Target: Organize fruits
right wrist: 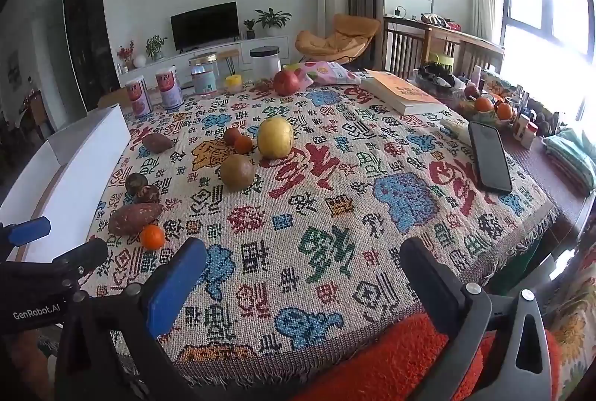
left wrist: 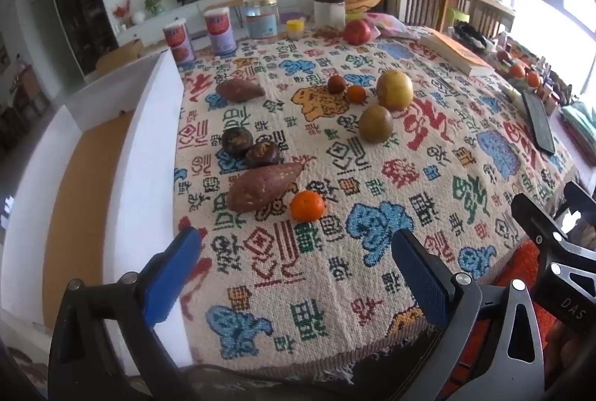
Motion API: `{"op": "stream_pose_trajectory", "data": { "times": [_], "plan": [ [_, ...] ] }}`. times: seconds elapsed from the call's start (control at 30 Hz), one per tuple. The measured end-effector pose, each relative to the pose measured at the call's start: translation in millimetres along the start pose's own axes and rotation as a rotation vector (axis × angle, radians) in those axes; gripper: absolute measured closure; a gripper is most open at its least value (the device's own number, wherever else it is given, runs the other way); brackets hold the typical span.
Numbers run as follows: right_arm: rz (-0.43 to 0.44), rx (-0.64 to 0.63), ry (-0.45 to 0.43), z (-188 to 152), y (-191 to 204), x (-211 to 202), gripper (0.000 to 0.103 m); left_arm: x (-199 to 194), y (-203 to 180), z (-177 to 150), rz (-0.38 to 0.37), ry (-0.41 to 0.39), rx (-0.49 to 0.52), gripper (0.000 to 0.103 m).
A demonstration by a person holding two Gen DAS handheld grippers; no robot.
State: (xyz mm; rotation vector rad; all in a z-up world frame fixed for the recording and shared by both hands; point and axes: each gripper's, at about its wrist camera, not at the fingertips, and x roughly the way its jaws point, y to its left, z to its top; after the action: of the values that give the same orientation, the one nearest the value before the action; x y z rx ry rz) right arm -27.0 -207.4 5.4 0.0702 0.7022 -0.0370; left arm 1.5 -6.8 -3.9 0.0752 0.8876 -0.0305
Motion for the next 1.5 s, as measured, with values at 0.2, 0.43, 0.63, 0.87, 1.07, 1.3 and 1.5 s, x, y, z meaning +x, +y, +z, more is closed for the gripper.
{"op": "stream_pose_trajectory", "data": {
  "times": [0.2, 0.43, 0.63, 0.87, 1.07, 1.3, 1.5],
  "plan": [
    [0.003, 0.011, 0.009, -2.0, -4.7, 1.9, 0.000, -2.4, 0.5, 2.1, -0.033, -0.011, -0.014, 0.001],
    [0.009, 0.014, 0.000, -1.5, -6.0, 0.1, 0.000, -2.9, 5.4, 2.6, -0.093, -0.007, -0.033, 0.001],
    [0.009, 0.006, 0.007, -4.1, -6.2, -0.9, 0.000, -4.9, 17.8, -0.9, -0.104, 0.004, -0.032, 0.001],
    [0.029, 0.029, 0.027, -7.7, -12.5, 4.5, 0.000, 0.5, 34.8, -2.2, -0.142, 0.023, -0.073, 0.001],
    [0.039, 0.008, 0.018, -9.2, -8.5, 2.6, 0.000, 5.3, 20.3, -0.7, -0.118, 0.031, -0.030, 0.001],
    [0.042, 0.036, 0.035, -10.7, -16.0, 7.5, 0.000, 7.6, 16.3, -0.4, -0.076, 0.042, 0.018, 0.001],
    [0.158, 0.066, 0.090, -17.9, -16.1, 19.4, 0.000, 8.0, 38.2, 20.9, -0.105, 0.053, 0.024, 0.001]
  ]
}}
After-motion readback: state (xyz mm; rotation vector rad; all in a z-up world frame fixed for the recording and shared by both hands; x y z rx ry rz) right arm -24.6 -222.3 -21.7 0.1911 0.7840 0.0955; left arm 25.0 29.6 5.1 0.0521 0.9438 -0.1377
